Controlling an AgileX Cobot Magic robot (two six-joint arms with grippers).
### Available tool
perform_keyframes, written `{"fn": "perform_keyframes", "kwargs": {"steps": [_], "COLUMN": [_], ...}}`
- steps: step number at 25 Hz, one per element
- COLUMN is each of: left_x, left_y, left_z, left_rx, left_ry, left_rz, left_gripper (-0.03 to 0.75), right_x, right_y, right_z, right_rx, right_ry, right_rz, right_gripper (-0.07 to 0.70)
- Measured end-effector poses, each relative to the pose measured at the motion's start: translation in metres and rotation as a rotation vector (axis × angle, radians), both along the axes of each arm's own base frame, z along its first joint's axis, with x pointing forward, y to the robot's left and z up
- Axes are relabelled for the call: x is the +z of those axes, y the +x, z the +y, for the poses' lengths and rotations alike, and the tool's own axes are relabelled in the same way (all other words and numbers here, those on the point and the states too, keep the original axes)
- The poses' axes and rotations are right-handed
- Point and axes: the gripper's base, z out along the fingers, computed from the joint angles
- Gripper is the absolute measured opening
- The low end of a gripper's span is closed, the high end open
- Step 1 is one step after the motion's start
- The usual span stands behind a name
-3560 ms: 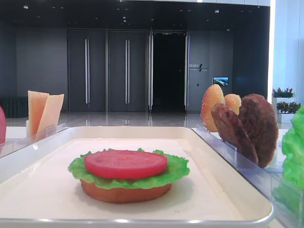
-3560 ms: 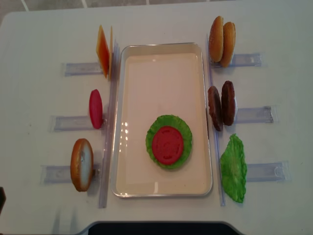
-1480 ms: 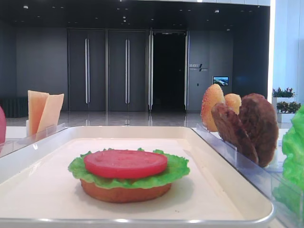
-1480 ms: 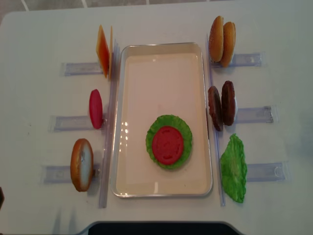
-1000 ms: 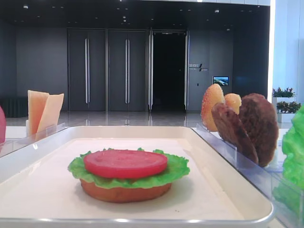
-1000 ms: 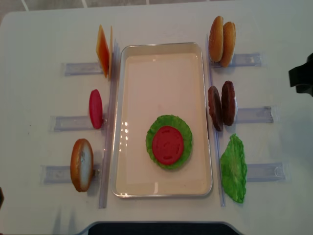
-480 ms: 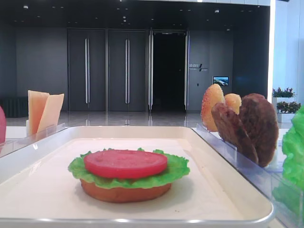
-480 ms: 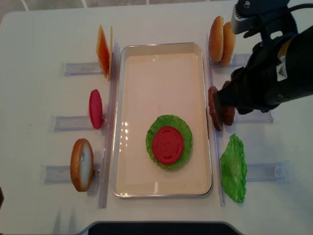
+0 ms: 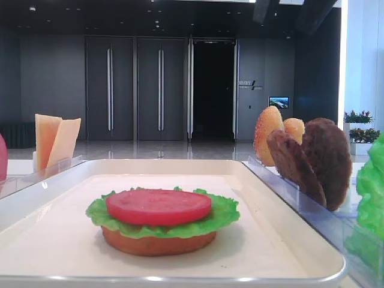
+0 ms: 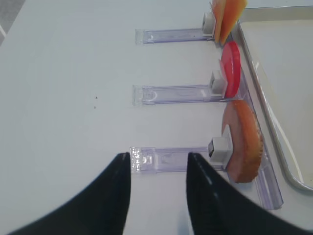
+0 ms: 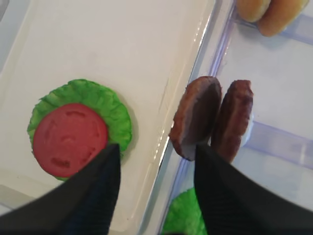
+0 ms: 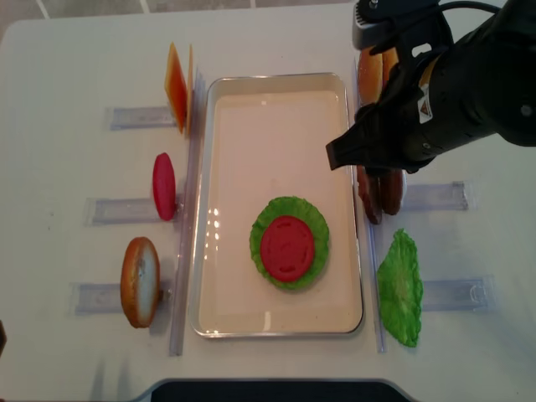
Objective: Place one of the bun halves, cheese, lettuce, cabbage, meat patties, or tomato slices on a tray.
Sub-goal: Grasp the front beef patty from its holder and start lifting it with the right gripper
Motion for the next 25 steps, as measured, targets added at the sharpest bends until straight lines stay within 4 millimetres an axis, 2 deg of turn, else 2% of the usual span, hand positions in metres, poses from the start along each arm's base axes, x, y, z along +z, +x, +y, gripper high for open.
{"fn": "perform_keyframes", "kwargs": {"steps": [9,15,20,25], "left_x": [0.000,0.000,0.000,0.000], "left_y": [0.000,0.000,0.000,0.000], "left_z": [0.000,0.000,0.000,0.000], "left_rx": [0.001,0.001,0.001,0.001], "left_ry": [0.001,0.001,0.001,0.001], "left_rz": [0.000,0.000,0.000,0.000], "left_gripper": [0.290,0.286,0.285,0.285], "right_x": [-0.005,-0.027,-0.033,-0.044], "right_y": [0.022,0.032,0.035,0.048], "right_z": [0.021,0.019,0.021,0.020], "right_rx": [-0.065,-0.112,-0.117,-0.143], "right_ry": [0.011,-0.054,-0.065,-0.078], "right_rz": [0.042,0.151,0.163,0.183], "right_gripper": [0.434,0.440,0.440,0.440]}}
